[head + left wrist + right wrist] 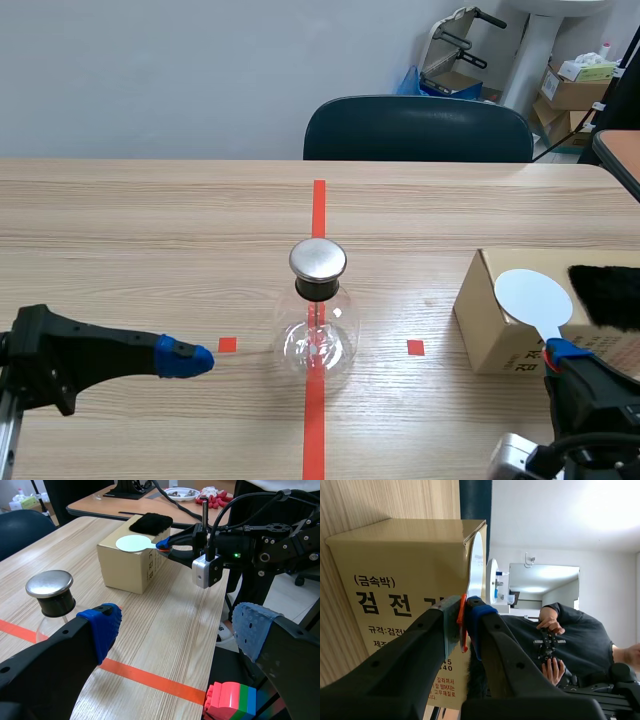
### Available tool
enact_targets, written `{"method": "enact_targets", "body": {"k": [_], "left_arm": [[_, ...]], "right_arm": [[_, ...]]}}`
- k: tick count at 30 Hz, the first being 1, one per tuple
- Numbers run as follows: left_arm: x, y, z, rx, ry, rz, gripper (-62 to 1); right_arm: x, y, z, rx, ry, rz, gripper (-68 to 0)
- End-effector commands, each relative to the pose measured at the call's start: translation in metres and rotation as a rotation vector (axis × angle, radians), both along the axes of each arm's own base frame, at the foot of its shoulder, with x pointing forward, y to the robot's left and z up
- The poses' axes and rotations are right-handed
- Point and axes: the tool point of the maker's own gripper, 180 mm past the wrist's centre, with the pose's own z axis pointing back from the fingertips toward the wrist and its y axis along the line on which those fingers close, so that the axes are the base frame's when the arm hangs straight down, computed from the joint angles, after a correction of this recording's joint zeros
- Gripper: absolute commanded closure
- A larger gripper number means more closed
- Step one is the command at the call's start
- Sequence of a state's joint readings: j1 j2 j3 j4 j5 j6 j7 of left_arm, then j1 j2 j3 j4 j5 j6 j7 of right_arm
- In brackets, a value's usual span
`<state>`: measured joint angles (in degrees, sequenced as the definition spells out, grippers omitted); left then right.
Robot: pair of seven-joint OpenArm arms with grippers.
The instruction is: Do the electroscope experiment
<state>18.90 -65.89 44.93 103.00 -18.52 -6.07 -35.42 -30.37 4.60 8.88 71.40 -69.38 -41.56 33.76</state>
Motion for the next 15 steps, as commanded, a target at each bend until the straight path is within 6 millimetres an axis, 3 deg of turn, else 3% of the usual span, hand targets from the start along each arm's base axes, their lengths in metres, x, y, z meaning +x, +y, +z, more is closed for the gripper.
{"method": "enact_targets", "body": {"k": [1, 4, 9, 12, 13, 15], "left_arm": [[-0.0003, -0.0028, 0.0058, -0.029, -0.001, 0.007, -48.2], [-0.0001, -0.0030, 0.0048, -0.024, 0.000, 0.009, -48.2], [0.0013, -0.0024, 0.0033, -0.014, -0.004, 0.016, -48.2], [0.0012, -0.0023, 0.0021, -0.007, -0.001, 0.016, -48.2], [0.0012, -0.0023, 0.0020, -0.007, -0.001, 0.016, -48.2], [0.0012, -0.0023, 0.0013, -0.004, 0.000, 0.016, -48.2]], "right_arm": [[0.0047, -0.0046, 0.0164, -0.028, -0.077, -0.002, -2.1], [0.0047, -0.0045, 0.0163, -0.028, -0.077, -0.001, -11.9], [0.0046, -0.0041, 0.0161, -0.029, -0.076, 0.001, -45.7], [0.0045, -0.0043, 0.0161, -0.029, -0.076, 0.000, -62.5], [0.0045, -0.0043, 0.0161, -0.029, -0.076, 0.000, -66.7], [0.0045, -0.0043, 0.0161, -0.029, -0.076, 0.000, -67.9]]}}
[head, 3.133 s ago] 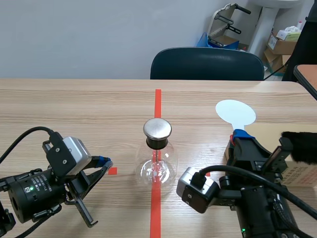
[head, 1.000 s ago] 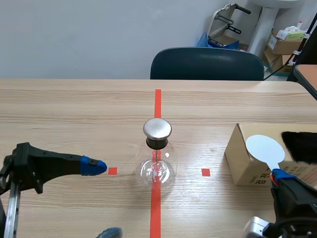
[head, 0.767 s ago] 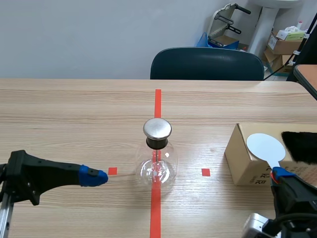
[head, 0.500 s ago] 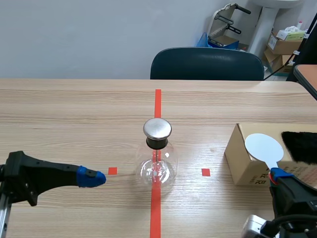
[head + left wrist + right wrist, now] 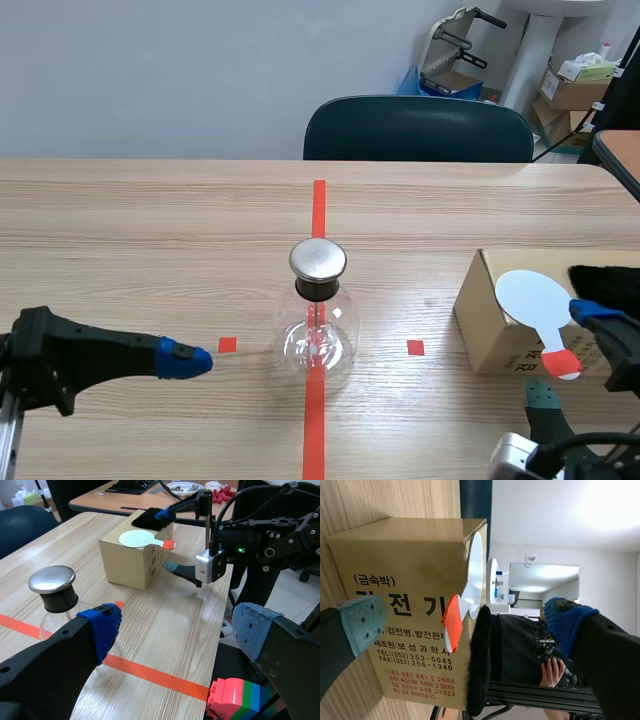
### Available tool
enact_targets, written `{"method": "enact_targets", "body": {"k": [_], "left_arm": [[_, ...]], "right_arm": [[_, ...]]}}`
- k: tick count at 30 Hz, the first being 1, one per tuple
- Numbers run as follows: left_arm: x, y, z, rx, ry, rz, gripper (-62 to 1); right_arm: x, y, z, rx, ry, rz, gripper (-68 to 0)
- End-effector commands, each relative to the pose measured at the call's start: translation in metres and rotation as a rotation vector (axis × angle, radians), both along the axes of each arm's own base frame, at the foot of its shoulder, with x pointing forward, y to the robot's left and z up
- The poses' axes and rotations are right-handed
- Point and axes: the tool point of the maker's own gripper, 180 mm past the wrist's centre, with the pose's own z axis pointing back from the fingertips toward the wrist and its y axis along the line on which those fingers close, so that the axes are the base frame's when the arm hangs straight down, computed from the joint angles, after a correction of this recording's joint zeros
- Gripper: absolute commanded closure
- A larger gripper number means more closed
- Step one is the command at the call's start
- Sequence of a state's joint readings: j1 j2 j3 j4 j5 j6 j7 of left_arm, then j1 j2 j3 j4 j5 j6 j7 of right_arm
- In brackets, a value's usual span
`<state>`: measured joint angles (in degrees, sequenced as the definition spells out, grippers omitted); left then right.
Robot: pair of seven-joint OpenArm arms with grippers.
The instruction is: Do the electroscope experiment
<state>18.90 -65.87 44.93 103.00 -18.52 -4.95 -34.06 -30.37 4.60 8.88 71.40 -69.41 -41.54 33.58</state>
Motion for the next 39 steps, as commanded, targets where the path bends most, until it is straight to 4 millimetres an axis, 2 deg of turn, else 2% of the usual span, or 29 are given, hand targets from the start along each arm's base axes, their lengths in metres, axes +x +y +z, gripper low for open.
{"method": "enact_targets", "body": {"k": [1, 39], "left_arm": [[-0.0013, -0.0035, 0.0050, -0.027, 0.005, 0.001, -48.2], [0.0022, -0.0018, 0.0010, 0.000, -0.004, 0.021, -48.2]], "right_arm": [[0.0044, -0.0038, 0.0162, -0.029, -0.076, 0.003, -67.9], [0.0044, -0.0039, 0.0162, -0.029, -0.076, 0.002, -67.9]]}}
